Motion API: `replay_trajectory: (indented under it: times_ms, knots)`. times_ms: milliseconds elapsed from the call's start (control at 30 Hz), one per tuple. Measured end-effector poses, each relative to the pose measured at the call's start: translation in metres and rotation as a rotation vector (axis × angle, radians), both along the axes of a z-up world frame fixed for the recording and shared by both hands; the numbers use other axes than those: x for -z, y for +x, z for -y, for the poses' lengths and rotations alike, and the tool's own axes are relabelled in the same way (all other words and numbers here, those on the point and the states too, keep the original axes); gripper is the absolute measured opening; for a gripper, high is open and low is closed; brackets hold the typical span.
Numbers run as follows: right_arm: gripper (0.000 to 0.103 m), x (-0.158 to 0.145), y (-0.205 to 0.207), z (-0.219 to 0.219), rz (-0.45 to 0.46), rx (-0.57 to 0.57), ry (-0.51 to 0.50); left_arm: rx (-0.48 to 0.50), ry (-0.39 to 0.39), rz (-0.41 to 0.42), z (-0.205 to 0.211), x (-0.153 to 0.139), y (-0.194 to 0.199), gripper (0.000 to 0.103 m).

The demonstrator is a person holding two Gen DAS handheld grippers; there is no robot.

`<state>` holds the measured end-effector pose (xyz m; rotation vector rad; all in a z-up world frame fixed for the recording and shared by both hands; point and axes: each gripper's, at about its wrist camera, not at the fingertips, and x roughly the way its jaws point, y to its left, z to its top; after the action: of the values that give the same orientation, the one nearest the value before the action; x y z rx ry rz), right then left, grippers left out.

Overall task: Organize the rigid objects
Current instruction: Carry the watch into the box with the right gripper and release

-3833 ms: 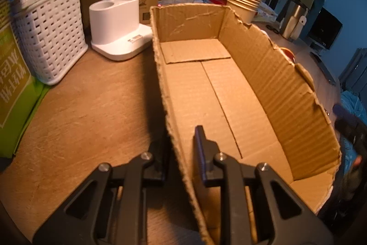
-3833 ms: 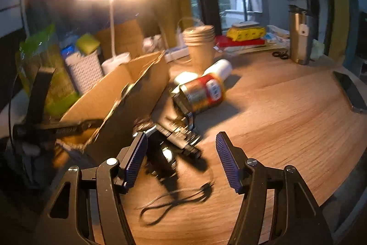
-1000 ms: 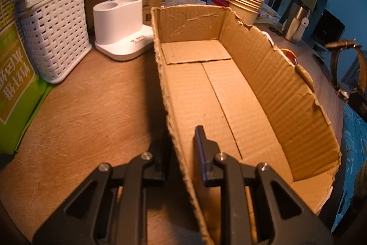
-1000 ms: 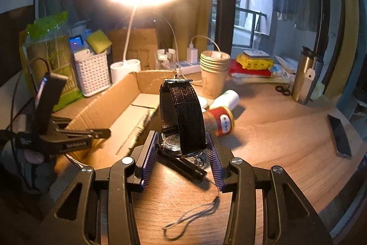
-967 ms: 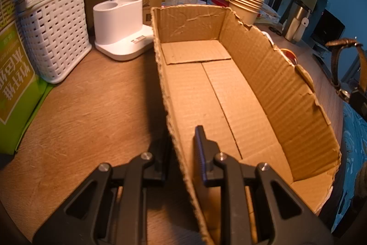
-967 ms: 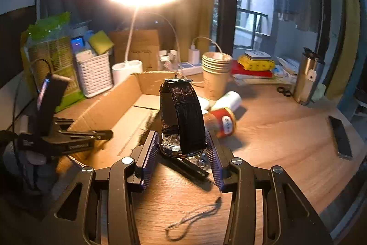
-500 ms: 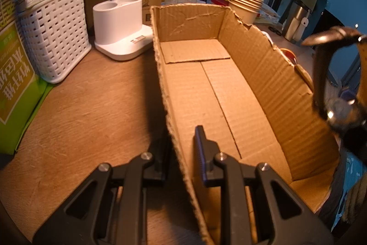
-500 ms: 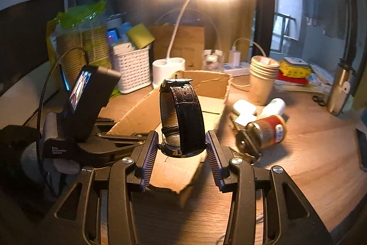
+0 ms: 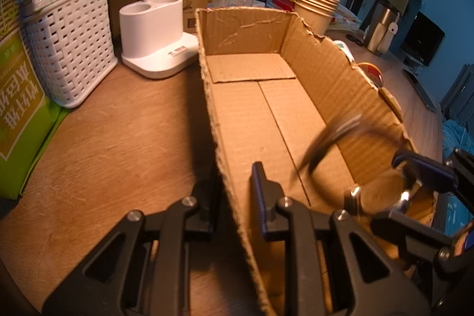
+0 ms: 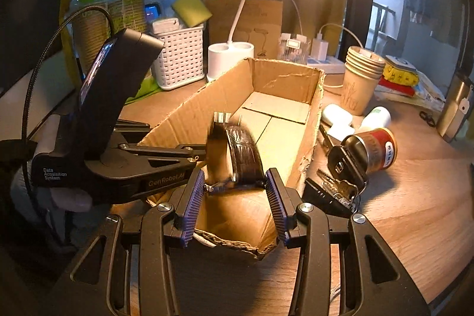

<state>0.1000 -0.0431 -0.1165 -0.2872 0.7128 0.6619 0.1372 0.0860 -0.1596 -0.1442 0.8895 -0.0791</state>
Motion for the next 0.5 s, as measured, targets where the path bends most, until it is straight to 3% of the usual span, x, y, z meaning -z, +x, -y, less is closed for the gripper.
replay_trajectory:
  times_ms: [233,500]
  knots:
    - [0.047,-0.003,0.0,0.002,-0.017,-0.007,0.019,-0.002,-0.002,0.002,-0.001,0.0,0.0,0.021]
    - [0.051,-0.021,-0.008,0.023,0.023,0.018,0.076,-0.002,-0.005,0.001,-0.001,0.0,0.0,0.021]
